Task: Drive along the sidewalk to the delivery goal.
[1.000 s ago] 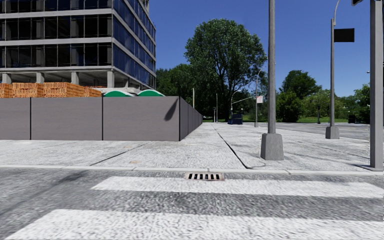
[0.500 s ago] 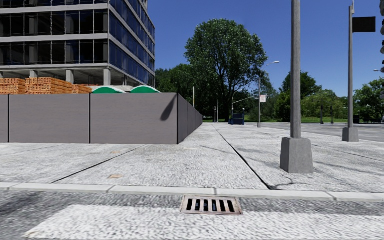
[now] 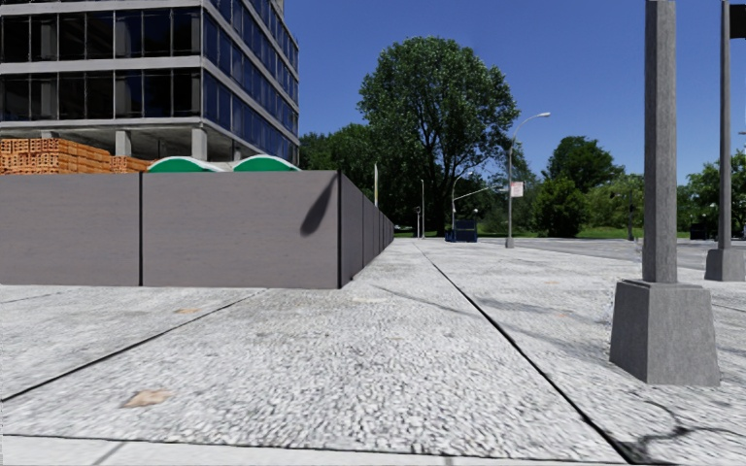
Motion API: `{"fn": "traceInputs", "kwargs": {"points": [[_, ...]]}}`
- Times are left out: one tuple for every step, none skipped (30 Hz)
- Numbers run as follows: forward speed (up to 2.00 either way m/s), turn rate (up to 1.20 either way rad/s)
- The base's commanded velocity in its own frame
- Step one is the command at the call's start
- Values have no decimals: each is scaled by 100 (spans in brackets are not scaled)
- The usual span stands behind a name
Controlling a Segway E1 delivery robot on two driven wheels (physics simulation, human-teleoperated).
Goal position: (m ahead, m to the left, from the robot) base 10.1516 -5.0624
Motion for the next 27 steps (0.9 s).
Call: {"fn": "traceInputs", "kwargs": {"points": [[179,0],[179,-1],[178,-15],[174,-26],[174,-26],[172,-39],[171,-52],[169,-54],[167,-55],[166,-55],[164,-55],[162,-55],[160,-55],[160,-55],[160,-55],[158,-55],[156,-55],[155,-55],[155,-55],[155,-55],[155,-55],[155,-55],[155,-48],[154,-23],[154,-1],[157,0],[157,0]]}}
